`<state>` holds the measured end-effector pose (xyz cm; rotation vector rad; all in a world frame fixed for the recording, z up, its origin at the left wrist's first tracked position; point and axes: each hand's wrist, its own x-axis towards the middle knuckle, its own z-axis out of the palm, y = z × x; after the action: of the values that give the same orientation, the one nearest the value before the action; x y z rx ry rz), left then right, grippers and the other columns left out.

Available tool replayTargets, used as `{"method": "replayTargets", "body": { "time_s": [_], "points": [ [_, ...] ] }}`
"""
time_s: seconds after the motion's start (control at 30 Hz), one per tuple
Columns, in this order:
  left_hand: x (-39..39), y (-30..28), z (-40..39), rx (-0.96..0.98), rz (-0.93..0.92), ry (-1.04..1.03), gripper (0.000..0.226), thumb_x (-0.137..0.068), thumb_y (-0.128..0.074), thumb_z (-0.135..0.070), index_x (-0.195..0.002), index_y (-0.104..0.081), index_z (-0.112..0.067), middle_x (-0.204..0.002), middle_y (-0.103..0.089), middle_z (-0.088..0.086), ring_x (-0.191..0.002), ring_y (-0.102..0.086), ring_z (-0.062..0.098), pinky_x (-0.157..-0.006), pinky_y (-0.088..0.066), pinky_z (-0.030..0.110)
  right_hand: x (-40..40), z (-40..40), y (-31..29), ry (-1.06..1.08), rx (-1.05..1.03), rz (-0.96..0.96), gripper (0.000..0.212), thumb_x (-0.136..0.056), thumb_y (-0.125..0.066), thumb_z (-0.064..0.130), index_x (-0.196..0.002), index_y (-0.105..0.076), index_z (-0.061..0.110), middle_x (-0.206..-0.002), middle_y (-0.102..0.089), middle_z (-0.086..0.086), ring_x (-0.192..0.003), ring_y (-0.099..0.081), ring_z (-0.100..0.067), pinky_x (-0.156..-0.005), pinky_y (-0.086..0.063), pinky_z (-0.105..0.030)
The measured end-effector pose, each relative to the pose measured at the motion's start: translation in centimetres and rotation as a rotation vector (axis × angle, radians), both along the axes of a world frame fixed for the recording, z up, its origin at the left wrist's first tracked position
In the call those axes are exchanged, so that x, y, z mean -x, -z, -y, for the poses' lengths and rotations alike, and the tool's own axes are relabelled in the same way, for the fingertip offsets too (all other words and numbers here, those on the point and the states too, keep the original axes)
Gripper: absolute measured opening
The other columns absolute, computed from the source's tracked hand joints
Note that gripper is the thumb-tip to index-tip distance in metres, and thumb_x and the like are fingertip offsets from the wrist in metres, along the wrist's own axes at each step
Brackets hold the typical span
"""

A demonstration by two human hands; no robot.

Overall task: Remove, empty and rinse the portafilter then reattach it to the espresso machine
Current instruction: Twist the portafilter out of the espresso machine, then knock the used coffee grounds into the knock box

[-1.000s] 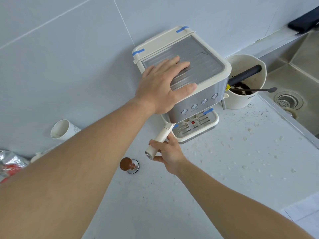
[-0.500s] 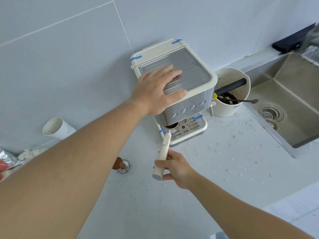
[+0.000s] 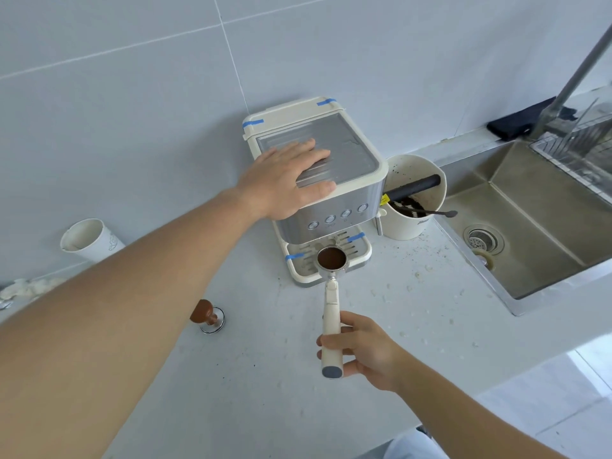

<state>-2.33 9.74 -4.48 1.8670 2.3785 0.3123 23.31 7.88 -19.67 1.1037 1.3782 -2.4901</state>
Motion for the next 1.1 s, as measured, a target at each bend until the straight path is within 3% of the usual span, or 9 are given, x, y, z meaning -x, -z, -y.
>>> {"method": "replayTargets", "body": {
  "time_s": [0.13, 0.37, 0.43, 0.53, 0.67, 0.77, 0.87, 1.0, 1.1],
  "points": [
    [0.3, -0.1, 0.1, -0.015, -0.008, 0.006, 0.068, -0.086, -0.04, -0.069, -0.146, -0.034, -0.038, -0.161, -0.025, -0.002, -0.148, -0.017, 0.014, -0.117, -0.01, 0.037, -2.2, -0.7, -0.9, 0.011, -0.02, -0.025, 0.055, -0.065, -0.083, 0.012, -0.116, -0.065, 0.009, -0.094, -0.07, -0.013, -0.084, -0.075, -0.03, -0.07, -0.061, -0.044],
    [-0.4, -0.8, -0.2, 0.049, -0.025, -0.024, 0.071, -0.083, -0.039, -0.071, -0.146, -0.032, -0.038, -0.161, -0.024, -0.004, -0.148, -0.018, 0.013, -0.118, -0.014, 0.039, -6.3, -3.2, -2.1, 0.044, -0.043, -0.047, 0.052, -0.069, -0.079, 0.007, -0.119, -0.065, 0.01, -0.089, -0.073, -0.012, -0.082, -0.074, -0.03, -0.066, -0.059, -0.041],
    [-0.6, -1.3, -0.2, 0.073, 0.004, -0.039, 0.07, -0.083, -0.044, -0.069, -0.145, -0.034, -0.039, -0.16, -0.026, -0.007, -0.147, -0.021, 0.012, -0.114, -0.018, 0.032, -7.2, -4.0, -2.3, 0.043, -0.047, -0.049, 0.053, -0.067, -0.079, 0.008, -0.119, -0.064, 0.009, -0.088, -0.073, -0.012, -0.08, -0.073, -0.03, -0.065, -0.059, -0.041],
    [-1.6, -2.2, -0.4, 0.077, 0.202, -0.137, 0.063, -0.082, -0.057, -0.061, -0.14, -0.043, -0.04, -0.153, -0.035, -0.016, -0.139, -0.031, 0.006, -0.099, -0.021, 0.018, -8.9, -6.2, -2.8, 0.011, -0.07, -0.061, 0.052, -0.068, -0.079, 0.008, -0.117, -0.066, 0.01, -0.088, -0.072, -0.012, -0.079, -0.073, -0.03, -0.065, -0.059, -0.04],
    [-4.2, -3.0, -1.1, -0.042, 0.322, -0.242, 0.049, -0.083, -0.07, -0.036, -0.129, -0.056, -0.036, -0.129, -0.057, -0.015, -0.113, -0.05, -0.001, -0.08, -0.029, 0.0, -10.9, -9.0, -3.6, 0.003, -0.088, -0.087, 0.05, -0.066, -0.08, 0.01, -0.114, -0.069, 0.014, -0.088, -0.072, -0.011, -0.08, -0.073, -0.029, -0.063, -0.058, -0.037],
    [-7.8, -3.6, -1.7, -0.246, 0.488, -0.325, 0.034, -0.085, -0.07, -0.029, -0.117, -0.064, -0.037, -0.116, -0.063, -0.019, -0.11, -0.058, -0.005, -0.087, -0.039, 0.007, -12.5, -11.3, -4.2, -0.01, -0.089, -0.113, 0.053, -0.059, -0.084, 0.016, -0.11, -0.071, 0.014, -0.089, -0.073, -0.012, -0.079, -0.073, -0.029, -0.062, -0.058, -0.037],
    [-12.0, -4.0, -2.4, -0.397, 0.637, -0.359, 0.017, -0.082, -0.068, -0.036, -0.098, -0.071, -0.042, -0.1, -0.072, -0.018, -0.092, -0.066, -0.007, -0.066, -0.047, 0.005, -14.0, -13.8, -4.7, -0.026, -0.091, -0.14, 0.046, -0.06, -0.082, 0.017, -0.105, -0.074, 0.016, -0.09, -0.073, -0.012, -0.081, -0.072, -0.029, -0.062, -0.057, -0.037],
    [-17.3, -2.2, -3.6, -0.426, 0.891, -0.438, 0.015, -0.076, -0.069, -0.039, -0.087, -0.077, -0.033, -0.085, -0.077, -0.004, -0.08, -0.073, 0.013, -0.07, -0.054, 0.018, -15.9, -16.9, -5.4, -0.027, -0.103, -0.173, 0.036, -0.066, -0.079, 0.013, -0.102, -0.074, 0.013, -0.09, -0.072, -0.012, -0.081, -0.072, -0.03, -0.061, -0.055, -0.037],
    [-19.8, 0.1, -4.4, -0.377, 1.026, -0.516, 0.018, -0.077, -0.068, -0.038, -0.084, -0.078, -0.025, -0.083, -0.076, 0.005, -0.072, -0.071, 0.016, -0.069, -0.055, 0.022, -16.6, -18.7, -6.0, -0.026, -0.123, -0.182, 0.044, -0.066, -0.079, 0.012, -0.109, -0.07, 0.007, -0.089, -0.073, -0.013, -0.079, -0.072, -0.03, -0.06, -0.056, -0.034]
  ]
}}
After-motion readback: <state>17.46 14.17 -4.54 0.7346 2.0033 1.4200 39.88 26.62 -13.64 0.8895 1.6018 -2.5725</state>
